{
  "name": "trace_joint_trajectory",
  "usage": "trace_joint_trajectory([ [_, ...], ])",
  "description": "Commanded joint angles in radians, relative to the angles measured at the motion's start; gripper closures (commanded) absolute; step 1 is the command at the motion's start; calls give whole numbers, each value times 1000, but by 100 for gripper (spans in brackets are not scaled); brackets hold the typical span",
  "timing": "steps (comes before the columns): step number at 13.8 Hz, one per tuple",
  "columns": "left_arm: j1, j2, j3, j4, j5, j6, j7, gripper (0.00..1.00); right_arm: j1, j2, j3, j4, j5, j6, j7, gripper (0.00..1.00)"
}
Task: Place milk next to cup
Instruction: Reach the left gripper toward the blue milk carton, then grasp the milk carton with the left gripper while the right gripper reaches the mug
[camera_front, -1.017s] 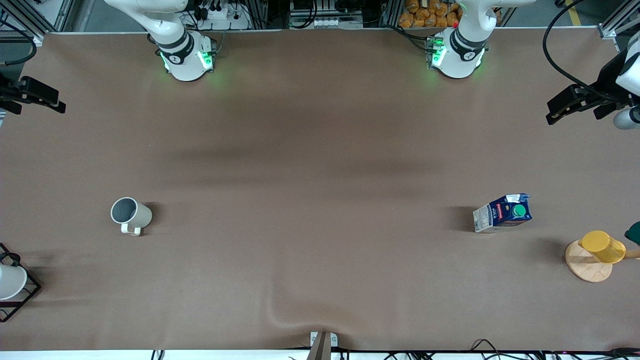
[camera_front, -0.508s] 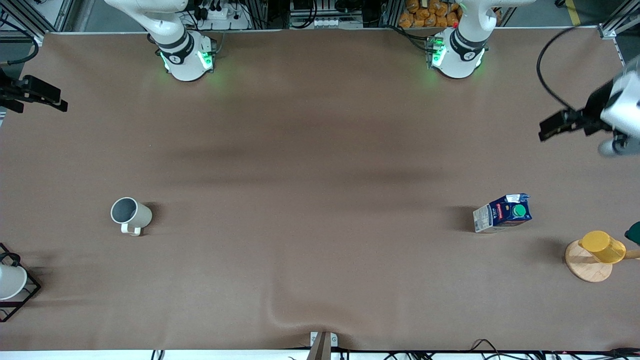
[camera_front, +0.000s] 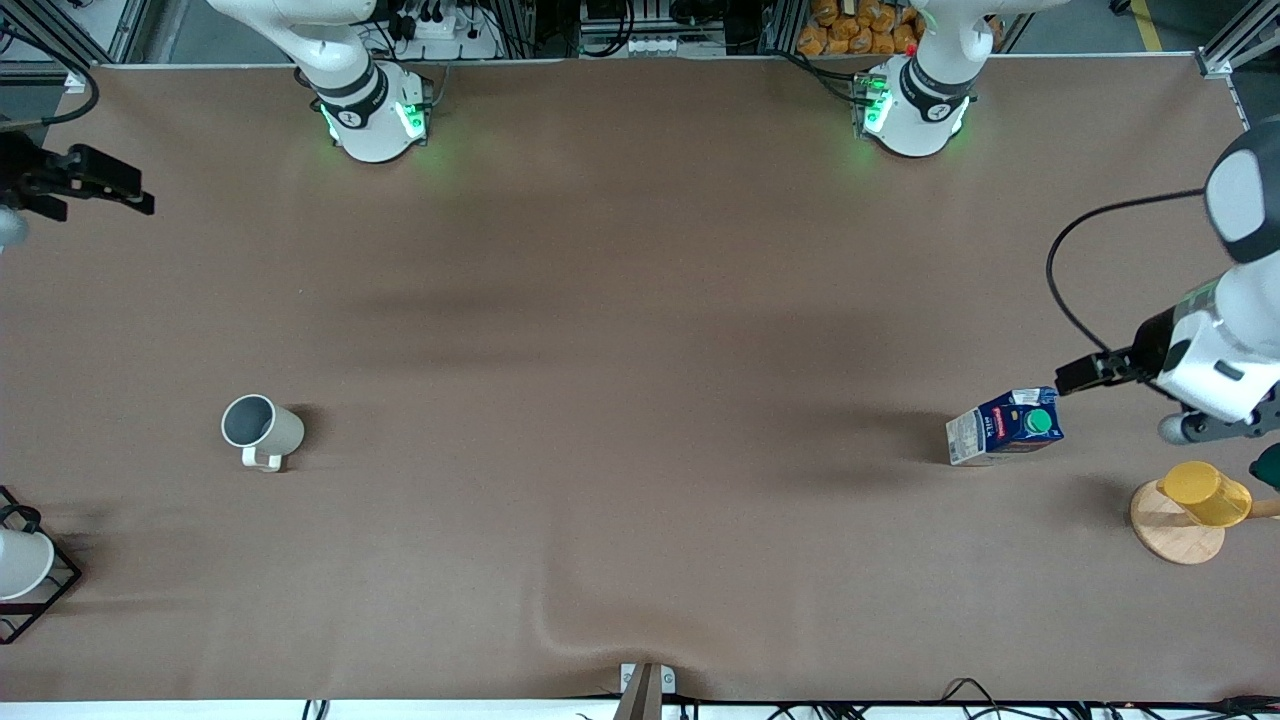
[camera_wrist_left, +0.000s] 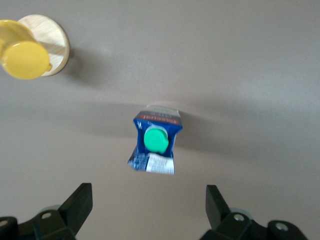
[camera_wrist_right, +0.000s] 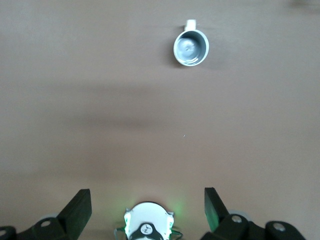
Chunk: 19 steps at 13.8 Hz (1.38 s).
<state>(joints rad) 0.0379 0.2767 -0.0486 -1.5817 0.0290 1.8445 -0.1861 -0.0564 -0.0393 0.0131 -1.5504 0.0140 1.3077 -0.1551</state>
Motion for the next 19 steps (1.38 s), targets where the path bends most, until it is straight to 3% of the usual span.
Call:
trace_joint_trajectory([
  [1,5,15,-5,-58,22,105,11,0,18,41,-2,6,-3,-14,-49,0],
  [3,7,47,-5,-69,22,134,19,0,18,59,-1,6,4,-10,-47,0],
  [5,2,90,-5,-67,25,145,25,0,24,134,-1,7,67,-1,-52,0],
  [7,3,119,-5,-67,25,147,27,0,58,229,-2,53,54,16,-54,0],
  [14,7,154,-4,-73,25,162,27,0,38,430,-10,63,52,238,-54,0],
  [17,7,151,-4,-86,25,160,28,0,-19,490,-12,69,57,312,-54,0],
  [18,7,151,-4,-86,25,159,28,1,-14,504,-12,69,46,324,-57,0],
  [19,10,153,-5,-87,25,159,30,11,-23,518,-12,69,41,329,-69,0],
])
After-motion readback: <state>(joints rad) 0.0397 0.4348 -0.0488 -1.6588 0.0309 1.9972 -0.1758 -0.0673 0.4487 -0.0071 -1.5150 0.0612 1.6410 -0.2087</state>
